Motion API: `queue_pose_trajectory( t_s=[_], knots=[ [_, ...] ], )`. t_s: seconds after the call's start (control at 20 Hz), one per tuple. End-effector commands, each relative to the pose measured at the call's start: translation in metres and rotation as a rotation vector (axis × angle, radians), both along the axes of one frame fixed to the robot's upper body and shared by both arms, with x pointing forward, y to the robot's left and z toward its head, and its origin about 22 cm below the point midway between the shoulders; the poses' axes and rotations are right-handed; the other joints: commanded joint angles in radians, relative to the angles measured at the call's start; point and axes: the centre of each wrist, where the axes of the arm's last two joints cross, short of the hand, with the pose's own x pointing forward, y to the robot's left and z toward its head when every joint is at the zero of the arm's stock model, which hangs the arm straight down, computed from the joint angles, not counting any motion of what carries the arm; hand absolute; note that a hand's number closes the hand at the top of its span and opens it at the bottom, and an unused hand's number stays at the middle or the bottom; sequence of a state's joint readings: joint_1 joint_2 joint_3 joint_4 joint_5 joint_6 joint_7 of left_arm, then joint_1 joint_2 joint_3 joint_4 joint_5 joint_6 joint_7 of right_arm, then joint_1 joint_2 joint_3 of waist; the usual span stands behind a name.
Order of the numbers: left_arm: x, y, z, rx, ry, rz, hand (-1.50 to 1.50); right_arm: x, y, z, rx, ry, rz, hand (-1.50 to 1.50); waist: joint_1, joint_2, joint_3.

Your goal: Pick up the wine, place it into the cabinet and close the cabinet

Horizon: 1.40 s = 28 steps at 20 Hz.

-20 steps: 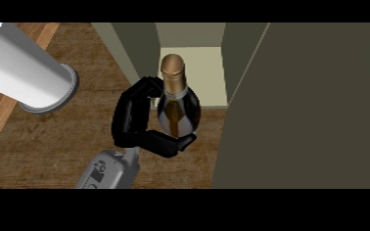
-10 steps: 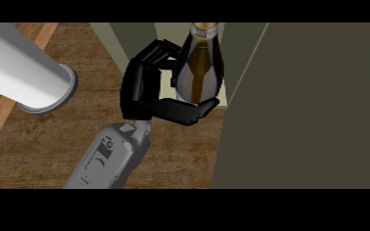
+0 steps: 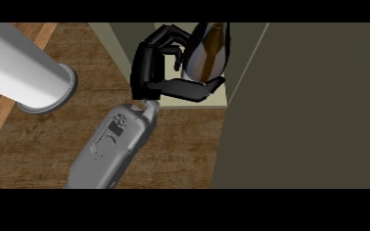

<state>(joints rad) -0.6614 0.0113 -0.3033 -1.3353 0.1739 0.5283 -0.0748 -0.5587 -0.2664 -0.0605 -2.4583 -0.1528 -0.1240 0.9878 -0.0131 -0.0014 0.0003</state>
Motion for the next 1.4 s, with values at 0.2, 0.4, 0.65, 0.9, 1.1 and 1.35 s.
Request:
queue_pose_trajectory(
  t_s=[0.2, 0.4, 0.65, 0.9, 1.1, 1.35],
  knots=[
    [0.02, -0.003, -0.027, 0.098, -0.031, 0.031, 1.5, 0.0, -0.004, 0.007, 0.021, -0.006, 0.089, -1.5, 0.0, 0.003, 0.0],
    [0.03, 0.002, -0.032, 0.114, -0.011, 0.04, 1.5, -0.011, -0.003, 0.005, 0.03, -0.016, 0.072, -1.5, 0.001, 0.001, -0.001],
    [0.015, -0.01, -0.062, 0.094, 0.007, 0.055, 1.5, -0.001, -0.01, 0.001, 0.036, -0.015, 0.107, -1.5, -0.009, 0.004, 0.0],
    [0.033, -0.002, -0.081, 0.117, 0.031, 0.072, 1.5, -0.008, -0.012, -0.001, 0.008, -0.019, 0.11, -1.5, -0.018, 0.006, 0.0],
    [0.022, -0.006, -0.099, 0.126, 0.052, 0.067, 1.5, -0.011, -0.009, -0.002, 0.003, -0.005, 0.113, -1.5, -0.015, 0.004, 0.0],
    [0.027, -0.006, -0.113, 0.225, 0.064, 0.097, 1.5, -0.002, -0.006, 0.007, 0.037, -0.011, 0.091, -1.5, -0.013, 0.003, -0.001]
  ],
)
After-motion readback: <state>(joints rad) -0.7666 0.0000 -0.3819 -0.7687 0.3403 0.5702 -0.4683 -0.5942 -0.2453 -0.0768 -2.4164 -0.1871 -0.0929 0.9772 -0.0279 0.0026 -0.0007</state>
